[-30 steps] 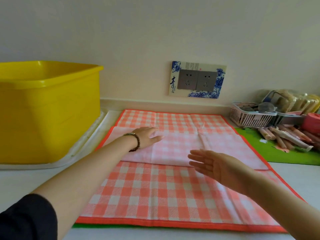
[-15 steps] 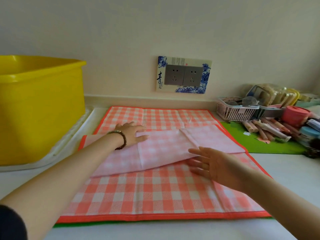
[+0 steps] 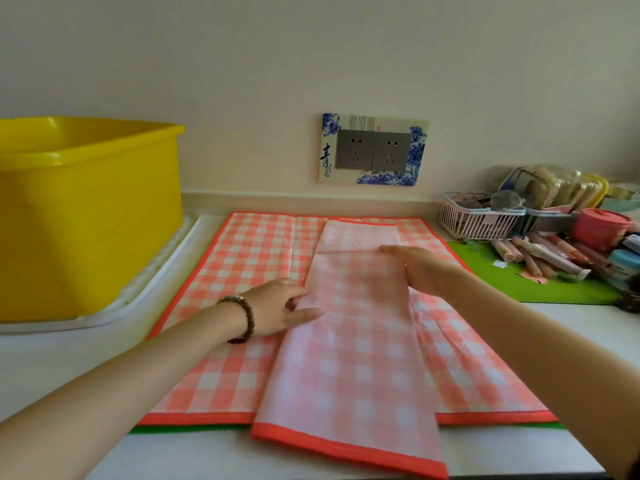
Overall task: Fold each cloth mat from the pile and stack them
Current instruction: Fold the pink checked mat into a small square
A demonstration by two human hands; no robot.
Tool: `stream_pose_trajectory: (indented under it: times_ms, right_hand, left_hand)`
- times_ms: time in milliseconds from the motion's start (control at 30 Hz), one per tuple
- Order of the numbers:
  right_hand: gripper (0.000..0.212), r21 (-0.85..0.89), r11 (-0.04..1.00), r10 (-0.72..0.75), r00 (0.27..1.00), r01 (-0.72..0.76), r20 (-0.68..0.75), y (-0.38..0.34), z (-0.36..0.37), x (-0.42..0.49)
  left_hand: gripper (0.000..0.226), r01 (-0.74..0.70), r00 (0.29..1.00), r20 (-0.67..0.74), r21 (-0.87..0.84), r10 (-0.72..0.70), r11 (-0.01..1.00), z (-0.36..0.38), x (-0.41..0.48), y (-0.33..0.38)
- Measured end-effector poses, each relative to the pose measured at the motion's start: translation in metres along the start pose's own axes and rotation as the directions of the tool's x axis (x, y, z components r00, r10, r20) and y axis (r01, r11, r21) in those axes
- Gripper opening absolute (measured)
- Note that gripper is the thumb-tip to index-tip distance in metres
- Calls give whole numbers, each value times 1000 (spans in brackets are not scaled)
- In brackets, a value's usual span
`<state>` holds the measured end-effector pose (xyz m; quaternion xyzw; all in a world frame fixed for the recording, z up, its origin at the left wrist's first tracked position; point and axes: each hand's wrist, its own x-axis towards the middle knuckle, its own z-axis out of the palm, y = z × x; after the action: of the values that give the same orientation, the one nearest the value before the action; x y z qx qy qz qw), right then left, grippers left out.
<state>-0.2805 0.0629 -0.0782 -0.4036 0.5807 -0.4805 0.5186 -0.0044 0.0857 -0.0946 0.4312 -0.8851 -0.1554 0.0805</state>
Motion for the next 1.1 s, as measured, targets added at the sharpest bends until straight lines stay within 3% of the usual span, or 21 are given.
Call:
stream_pose_trajectory:
  times_ms: [100,200,267,367,500,600,667,733,833,1100]
  right_hand:
    - [44,-97,994,-36,999,39,25,-2,0,1]
    - [42,-458,872,-190,982,171,4,2,-9,-8]
    - [36,-643,703,-348,936,303,60,10,-19,-22]
    - [45,-737,438,-463,832,515,306,27,-32,-55]
    - [64,-806,45,-326,771,591,547,43,-44,-99]
    - [59,-720,-302,-372,618,625,693,47,-46,-117]
    - [50,-636,-453,-318,553,625,770,46,-48,-121]
    - [48,-569,-502,-278,502,651,819,45,-48,-121]
    - [45,-538,-481,-274,465,692,842,49,-45,-119]
    - [46,-569,-398,-296,486,719,822,48,-41,-124]
  left_hand:
    - [103,11,1000,17,-47,-10,999,3,-8,4]
    - [83,-78,997,5,42,78,996,4,-21,3]
    - [81,-153,988,1,39,153,987,5,-28,1]
    - [79,-171,984,66,59,167,984,5,-36,4]
    - [100,-147,964,239,131,112,980,2,-47,9]
    - [114,-154,947,307,162,98,975,1,-51,8]
    - [120,-154,943,322,184,88,971,1,-51,7]
    - [120,-152,950,302,207,85,966,1,-53,9]
    - [116,-157,956,280,229,90,961,-2,-60,14]
    - [134,-188,907,414,246,73,951,-4,-62,17]
